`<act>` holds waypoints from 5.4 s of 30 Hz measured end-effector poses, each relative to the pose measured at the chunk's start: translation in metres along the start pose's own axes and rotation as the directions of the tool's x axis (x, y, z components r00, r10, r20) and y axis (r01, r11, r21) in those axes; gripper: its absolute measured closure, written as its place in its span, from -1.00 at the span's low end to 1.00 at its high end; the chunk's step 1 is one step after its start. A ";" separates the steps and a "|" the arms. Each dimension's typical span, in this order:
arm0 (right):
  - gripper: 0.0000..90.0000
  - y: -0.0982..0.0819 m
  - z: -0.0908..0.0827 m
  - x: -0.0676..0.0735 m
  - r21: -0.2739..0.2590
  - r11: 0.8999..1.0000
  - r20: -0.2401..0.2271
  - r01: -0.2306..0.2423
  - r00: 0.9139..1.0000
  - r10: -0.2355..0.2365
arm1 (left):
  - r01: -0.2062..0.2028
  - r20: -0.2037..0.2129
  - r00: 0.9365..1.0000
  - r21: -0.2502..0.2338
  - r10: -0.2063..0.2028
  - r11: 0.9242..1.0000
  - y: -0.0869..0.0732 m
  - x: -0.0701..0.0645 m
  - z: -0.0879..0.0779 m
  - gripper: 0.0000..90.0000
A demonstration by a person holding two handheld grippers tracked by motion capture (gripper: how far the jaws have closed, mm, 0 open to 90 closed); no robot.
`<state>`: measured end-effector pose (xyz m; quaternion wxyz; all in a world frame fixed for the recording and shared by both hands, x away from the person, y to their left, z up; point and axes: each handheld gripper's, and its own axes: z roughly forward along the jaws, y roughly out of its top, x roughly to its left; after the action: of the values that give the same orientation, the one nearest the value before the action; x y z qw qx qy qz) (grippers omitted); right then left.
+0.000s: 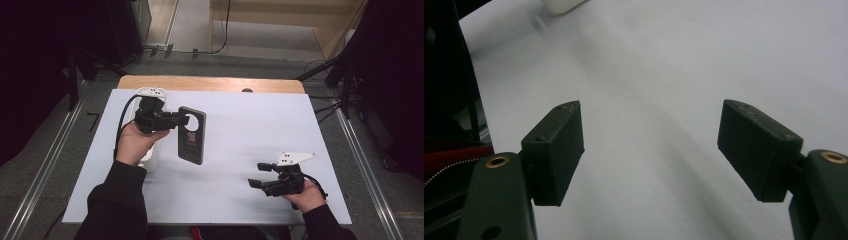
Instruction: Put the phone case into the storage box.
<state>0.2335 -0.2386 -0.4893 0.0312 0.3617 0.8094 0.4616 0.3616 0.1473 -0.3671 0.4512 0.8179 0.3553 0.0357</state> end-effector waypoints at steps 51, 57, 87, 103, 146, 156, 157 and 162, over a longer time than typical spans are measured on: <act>-0.43 -0.001 -0.001 -0.002 -0.024 1.000 0.001 -0.011 1.000 0.011 | 0.009 -0.084 0.996 0.013 -0.008 1.000 0.045 0.027 -0.018 0.57; -0.43 -0.001 -0.001 -0.002 -0.023 1.000 0.001 -0.004 1.000 0.004 | 0.018 -0.088 0.996 0.002 -0.017 1.000 0.052 0.033 -0.024 0.57; -0.44 -0.004 0.001 0.000 -0.009 1.000 0.003 0.004 1.000 -0.004 | 0.031 -0.166 0.986 -0.034 -0.036 0.999 0.077 0.055 -0.049 0.57; -0.44 -0.006 -0.001 0.000 -0.001 1.000 0.016 0.000 1.000 0.000 | 0.020 -0.219 0.975 -0.035 -0.027 0.999 0.093 0.064 -0.059 0.57; -0.43 0.001 -0.017 0.005 -0.020 1.000 0.016 0.005 1.000 -0.005 | 0.068 -0.363 0.925 -0.137 -0.113 0.988 0.090 0.125 -0.072 0.57; -0.44 0.001 -0.018 0.004 -0.029 1.000 0.017 0.008 1.000 -0.007 | 0.083 -0.401 0.907 -0.122 -0.126 0.989 0.086 0.144 -0.060 0.57; -0.43 0.001 -0.018 0.004 -0.031 0.999 0.017 0.005 1.000 -0.004 | 0.084 -0.403 0.907 -0.121 -0.126 0.989 0.086 0.144 -0.059 0.57; -0.44 0.001 -0.018 0.003 -0.033 0.999 0.016 0.006 1.000 -0.005 | 0.090 -0.427 0.895 -0.110 -0.129 0.990 0.085 0.151 -0.053 0.57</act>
<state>0.2247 -0.2491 -0.4778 0.0449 0.3626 0.8023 0.4721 0.5005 0.2488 -0.3105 0.3976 0.7477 0.4901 0.2064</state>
